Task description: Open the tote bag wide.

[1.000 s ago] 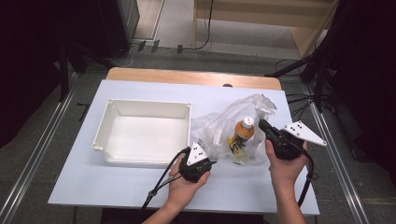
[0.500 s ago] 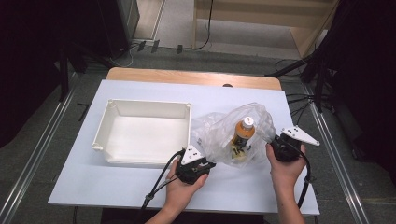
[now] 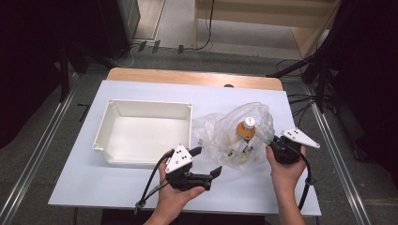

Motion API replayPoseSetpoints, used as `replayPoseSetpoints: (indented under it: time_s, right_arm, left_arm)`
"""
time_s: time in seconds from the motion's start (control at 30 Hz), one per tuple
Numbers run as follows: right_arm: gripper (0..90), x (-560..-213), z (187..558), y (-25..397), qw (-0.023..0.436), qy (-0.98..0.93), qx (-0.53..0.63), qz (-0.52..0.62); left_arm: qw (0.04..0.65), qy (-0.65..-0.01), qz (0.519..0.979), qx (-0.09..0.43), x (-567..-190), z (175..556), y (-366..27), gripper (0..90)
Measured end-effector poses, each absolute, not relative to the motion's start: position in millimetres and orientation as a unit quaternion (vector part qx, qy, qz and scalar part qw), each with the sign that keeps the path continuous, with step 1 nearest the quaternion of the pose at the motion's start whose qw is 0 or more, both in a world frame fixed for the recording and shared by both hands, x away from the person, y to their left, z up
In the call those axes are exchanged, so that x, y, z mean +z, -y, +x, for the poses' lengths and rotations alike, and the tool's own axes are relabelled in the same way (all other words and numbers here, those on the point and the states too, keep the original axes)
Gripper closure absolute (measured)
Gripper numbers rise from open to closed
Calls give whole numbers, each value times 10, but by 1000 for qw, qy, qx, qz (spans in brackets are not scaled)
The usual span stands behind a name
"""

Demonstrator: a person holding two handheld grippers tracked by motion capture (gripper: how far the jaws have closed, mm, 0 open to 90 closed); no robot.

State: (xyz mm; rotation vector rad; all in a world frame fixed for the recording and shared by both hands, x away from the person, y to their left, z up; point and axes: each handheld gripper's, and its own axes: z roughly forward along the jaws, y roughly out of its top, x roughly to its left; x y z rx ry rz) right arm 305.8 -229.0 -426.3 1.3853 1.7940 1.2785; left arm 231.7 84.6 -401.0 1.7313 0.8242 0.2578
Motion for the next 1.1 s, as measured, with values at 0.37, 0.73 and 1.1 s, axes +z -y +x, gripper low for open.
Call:
replayPoseSetpoints:
  time_s: [0.37,0.73,1.1]
  right_arm:
    - [900,-4326,3055,2223,267,-676,464,506]
    - [900,-4393,3055,2210,265,-686,454,503]
    - [900,-4562,3173,2372,244,-684,411,551]
  left_arm:
    - [556,-336,746,147,-3684,2357,-442,70]
    - [509,-367,760,171,-3985,2616,-361,721]
    - [440,-404,791,134,-4521,2682,-472,900]
